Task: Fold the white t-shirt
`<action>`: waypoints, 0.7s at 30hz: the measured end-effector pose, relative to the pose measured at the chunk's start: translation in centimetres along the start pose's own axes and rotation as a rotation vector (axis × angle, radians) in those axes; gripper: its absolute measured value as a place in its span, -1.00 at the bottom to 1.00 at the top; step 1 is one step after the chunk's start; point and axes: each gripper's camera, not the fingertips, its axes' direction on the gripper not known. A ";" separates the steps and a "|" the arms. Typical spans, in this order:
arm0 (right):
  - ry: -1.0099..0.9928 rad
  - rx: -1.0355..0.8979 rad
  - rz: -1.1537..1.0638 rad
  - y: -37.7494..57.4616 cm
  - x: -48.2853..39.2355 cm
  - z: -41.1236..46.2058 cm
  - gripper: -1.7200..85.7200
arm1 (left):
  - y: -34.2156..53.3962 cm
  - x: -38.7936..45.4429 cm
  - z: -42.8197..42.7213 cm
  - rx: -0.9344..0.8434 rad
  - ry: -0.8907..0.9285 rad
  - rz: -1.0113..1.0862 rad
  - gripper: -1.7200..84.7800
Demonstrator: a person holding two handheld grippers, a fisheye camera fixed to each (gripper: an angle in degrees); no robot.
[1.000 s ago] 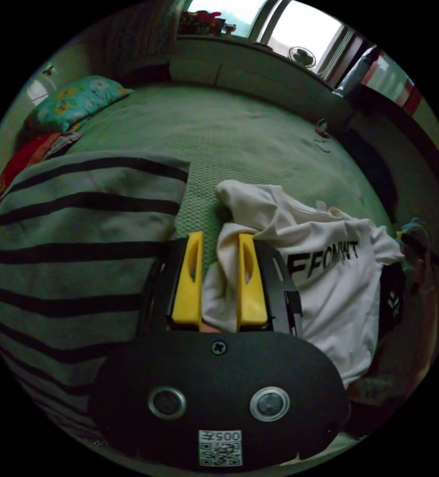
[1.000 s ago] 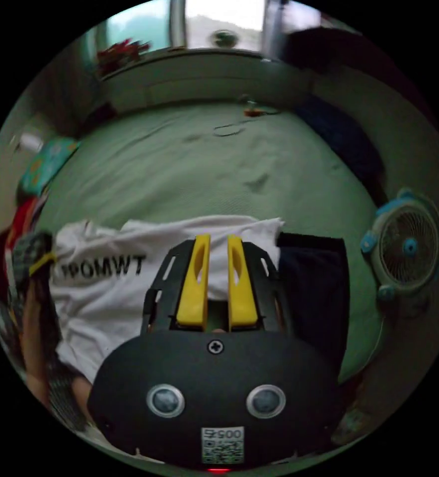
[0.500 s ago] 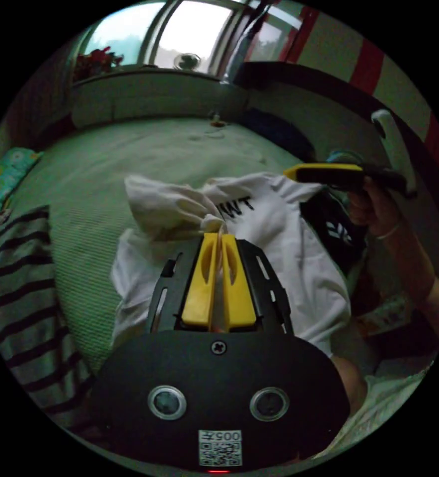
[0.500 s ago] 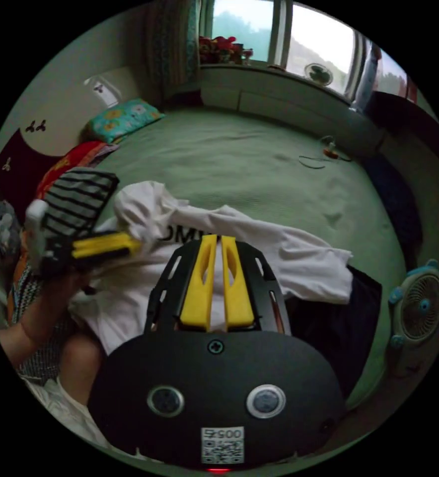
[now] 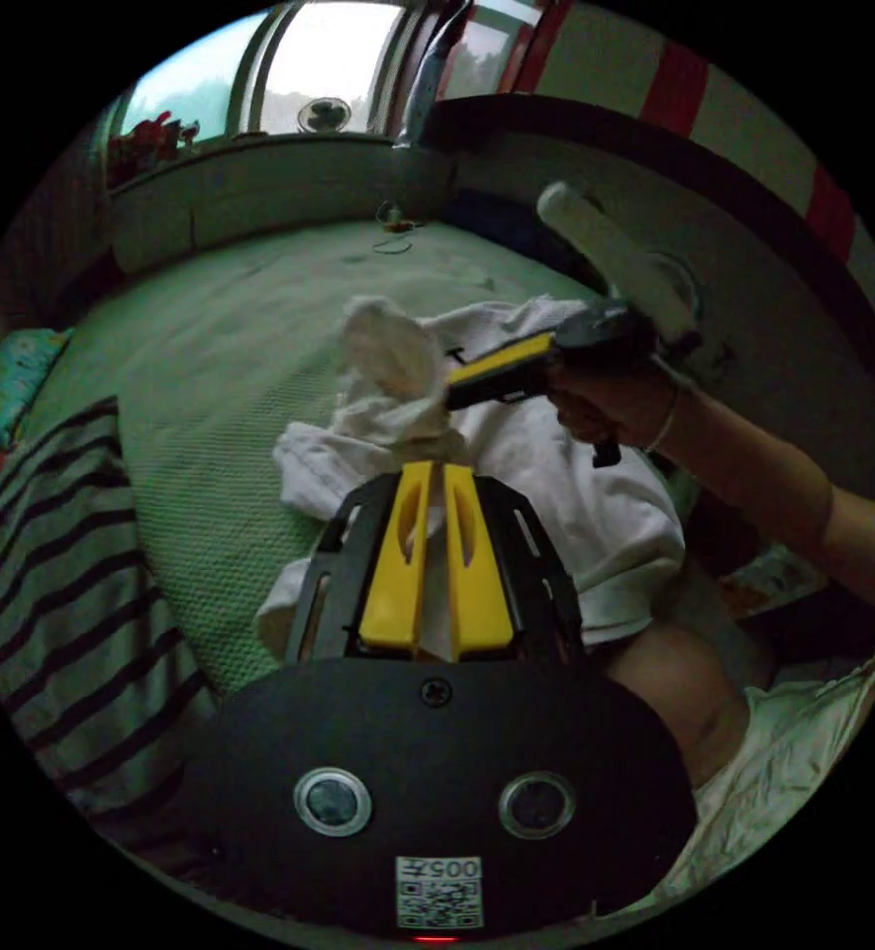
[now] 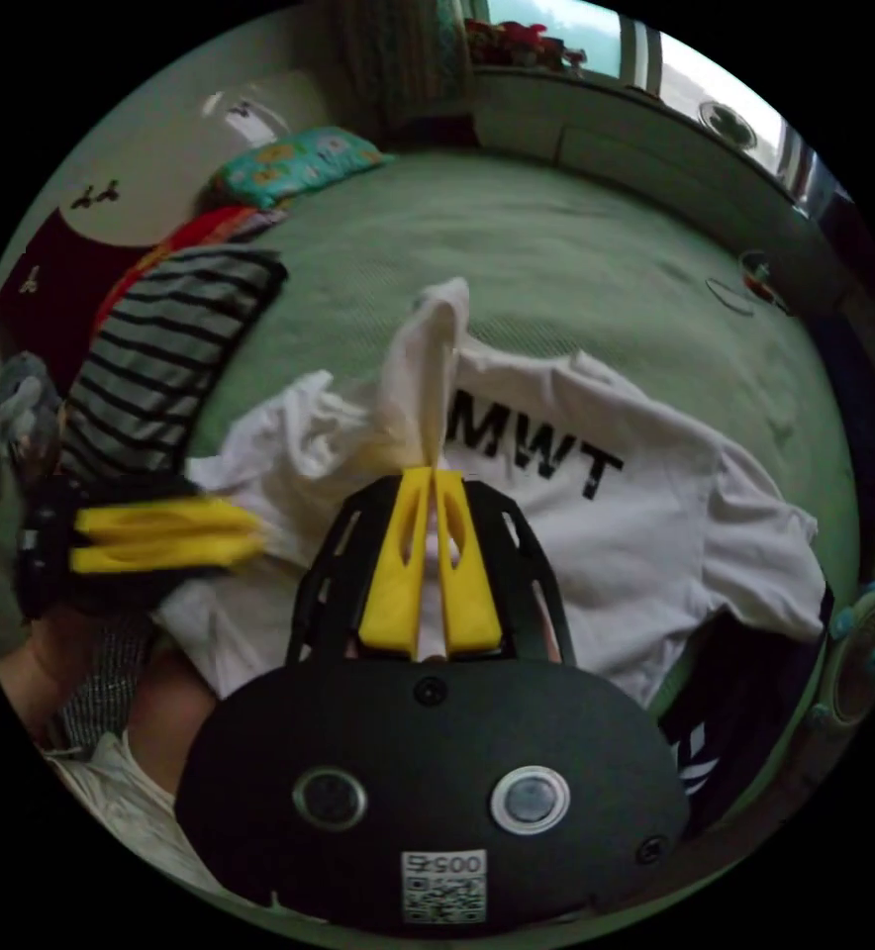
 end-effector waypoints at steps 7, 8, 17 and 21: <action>-0.077 -0.009 0.077 1.1 1.2 2.2 -1.00 | -4.6 -3.5 1.7 -0.061 0.011 -0.109 -0.69; -0.076 -0.008 0.075 1.0 1.1 2.2 -1.00 | -5.8 -3.5 2.4 -0.074 0.034 -0.103 -0.67; -0.006 -0.001 -0.009 0.8 -1.2 2.7 -1.00 | -11.4 -2.3 7.0 -0.281 0.064 -0.030 -0.67; -0.016 0.001 -0.005 1.2 -1.1 2.9 -0.99 | -11.7 -2.6 4.4 -0.145 0.100 -0.071 -0.80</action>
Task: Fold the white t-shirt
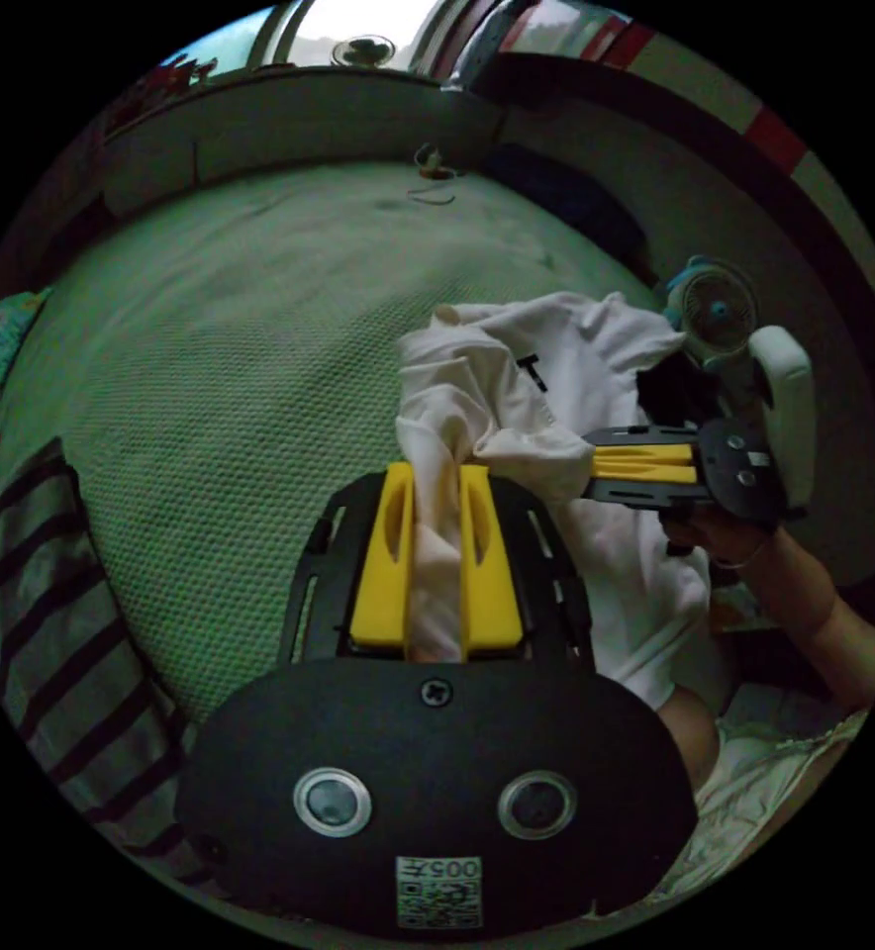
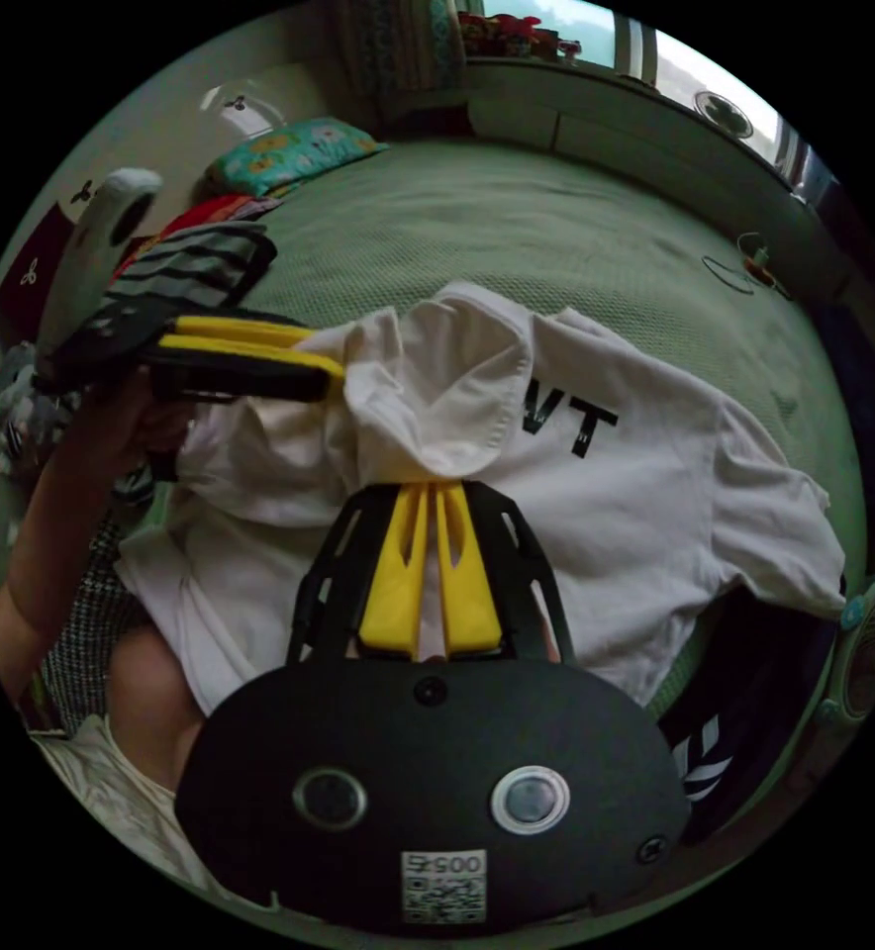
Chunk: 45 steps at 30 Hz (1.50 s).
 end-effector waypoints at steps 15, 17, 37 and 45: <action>-0.024 0.121 0.131 1.7 2.6 -4.7 -0.99 | -3.1 -3.2 -12.6 0.218 -0.566 -0.138 -0.96; 0.001 0.119 0.135 2.4 3.1 -5.4 -0.99 | -2.9 -5.2 -14.7 0.240 -0.642 -0.259 -0.96; 0.034 -0.021 -0.040 -11.6 7.1 -6.9 -0.73 | -10.9 -3.0 -1.7 -0.167 -0.315 -0.098 -0.60; 0.052 -0.068 -0.160 -8.8 6.5 -5.5 -0.98 | -8.3 -3.2 -1.1 -0.135 -0.284 -0.117 -0.91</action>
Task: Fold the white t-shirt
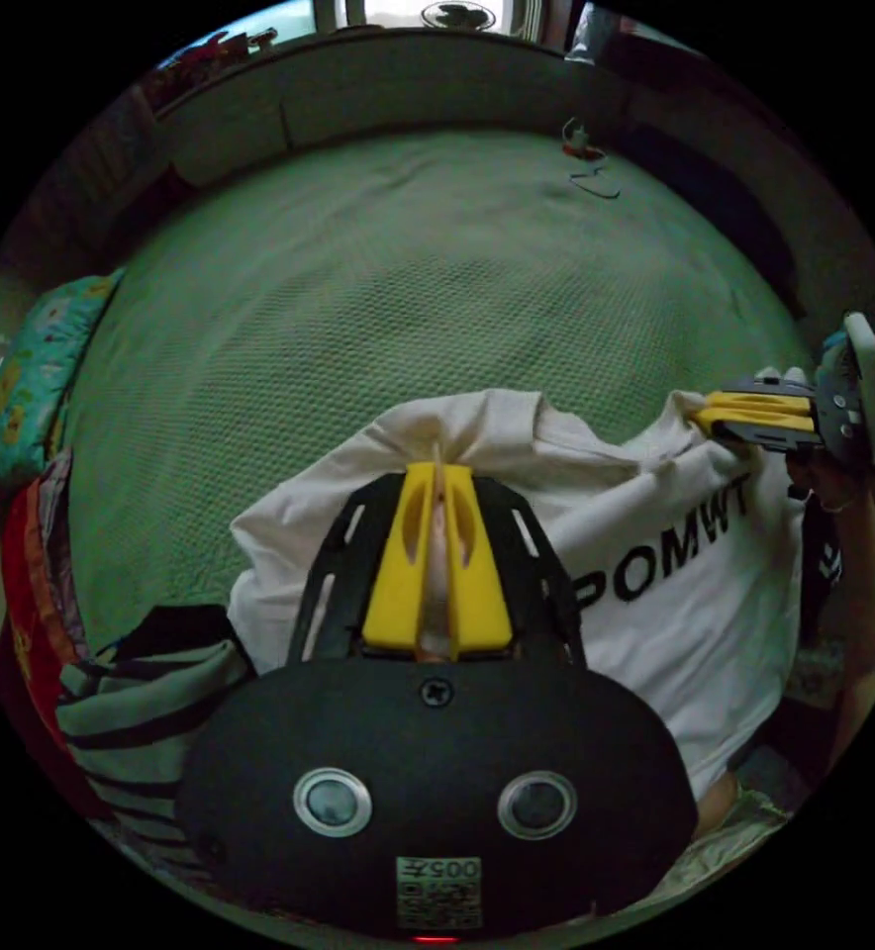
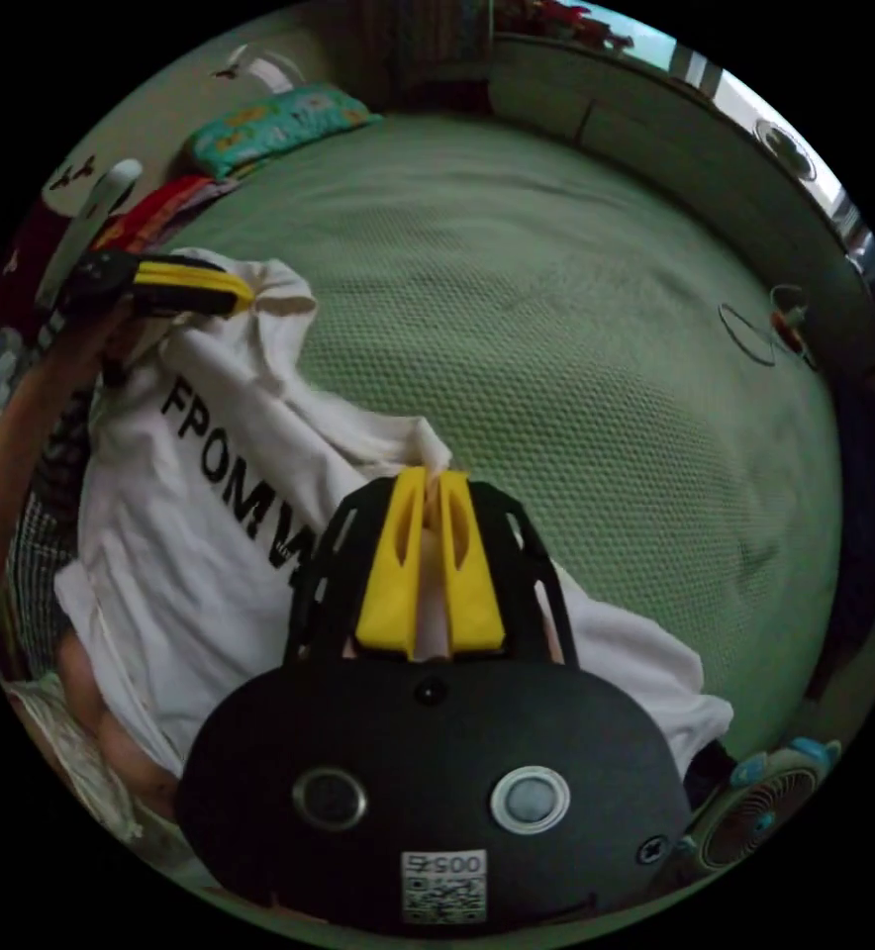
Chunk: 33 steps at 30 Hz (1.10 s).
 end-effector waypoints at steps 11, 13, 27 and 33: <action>0.326 0.208 0.369 -3.2 6.5 -14.3 -0.85 | 1.1 -5.0 -8.2 0.238 -0.145 -0.425 -0.94; 0.352 0.232 0.421 -1.2 6.6 -16.2 -0.82 | 3.7 -5.2 -8.3 0.294 0.010 -0.425 -0.92; 0.037 0.279 0.345 43.1 -9.8 -25.1 -0.70 | 38.6 7.4 -10.3 0.123 0.142 0.035 -0.73; 0.047 0.243 0.549 55.1 -13.9 -25.6 -0.69 | 48.4 8.5 -8.8 0.102 0.046 -0.120 -0.70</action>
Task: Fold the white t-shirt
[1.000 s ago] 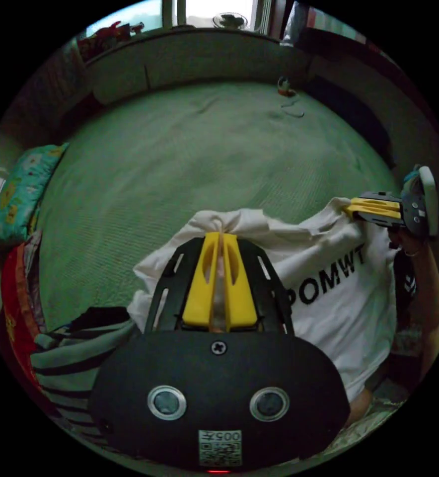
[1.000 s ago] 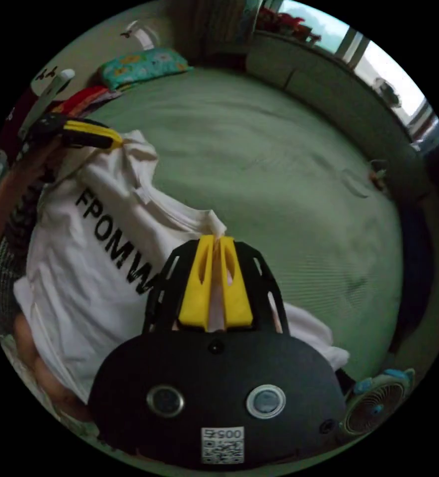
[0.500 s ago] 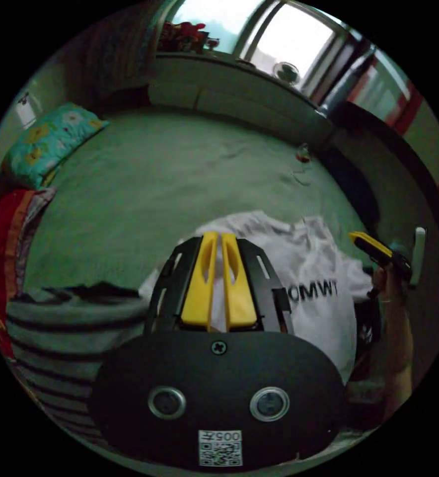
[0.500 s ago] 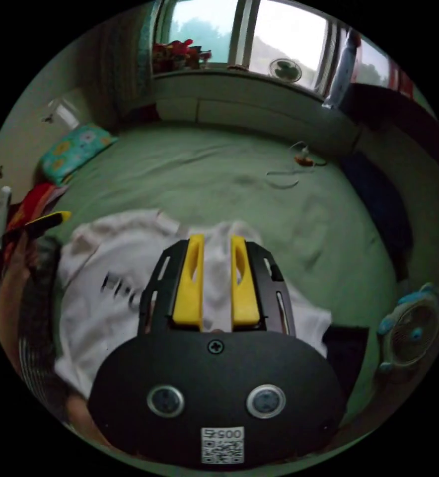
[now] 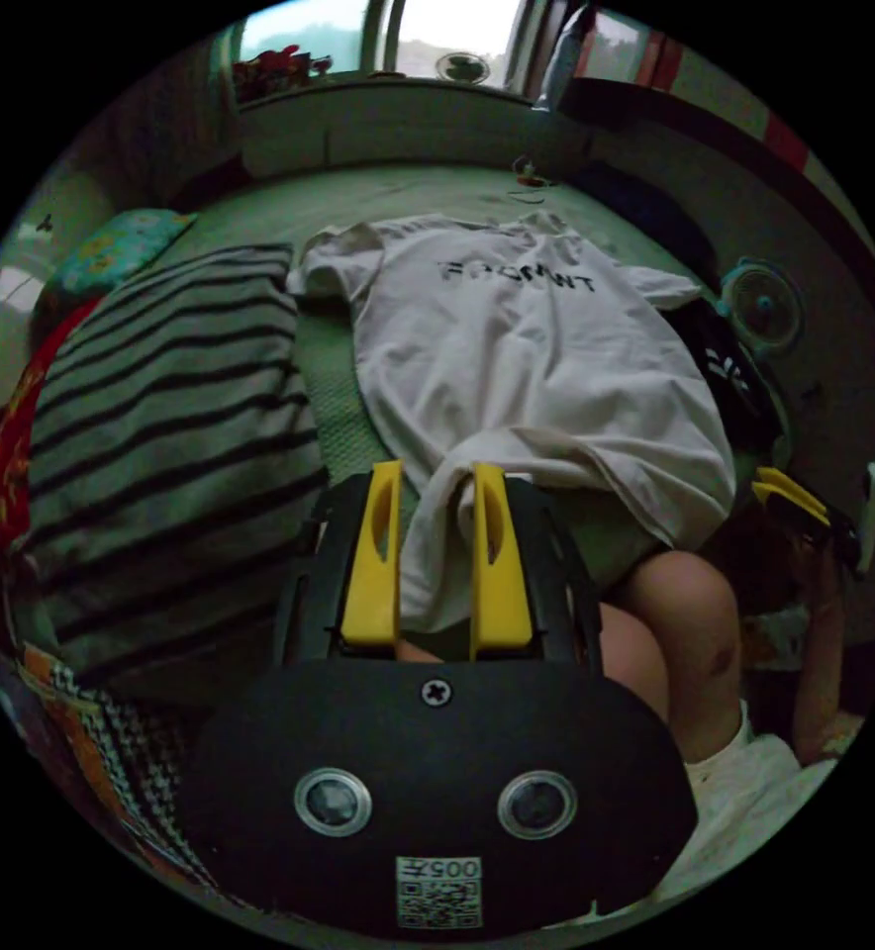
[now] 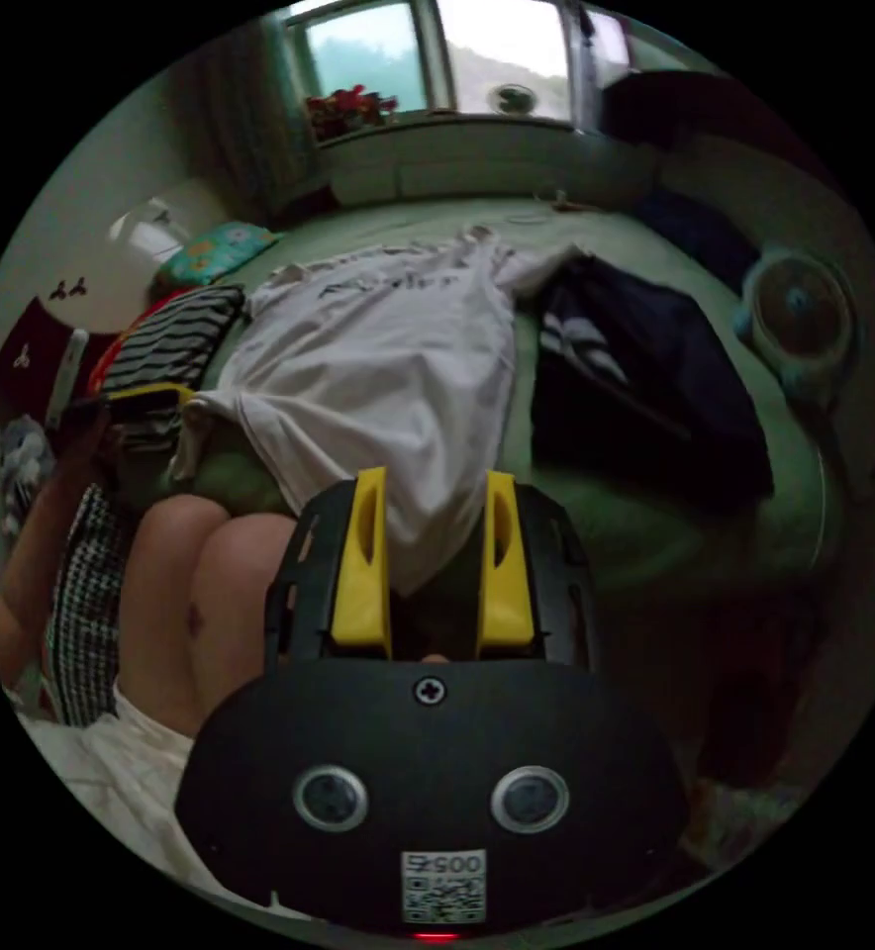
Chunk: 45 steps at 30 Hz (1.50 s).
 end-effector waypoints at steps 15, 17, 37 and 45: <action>-0.006 -0.207 0.261 7.7 4.7 2.2 -0.84 | 13.8 0.9 1.6 -0.048 0.092 -0.084 -0.78; -0.030 -0.203 0.249 8.2 5.1 1.0 -0.93 | 15.0 1.2 1.1 -0.046 0.067 -0.065 -0.81; -0.104 -0.034 0.394 11.6 14.6 -15.0 -1.00 | 28.6 2.8 -6.8 -0.022 -0.014 0.125 -0.96; 0.075 -0.103 0.396 11.3 12.3 -12.3 -0.98 | 29.8 0.7 -6.4 -0.042 0.057 0.027 -0.86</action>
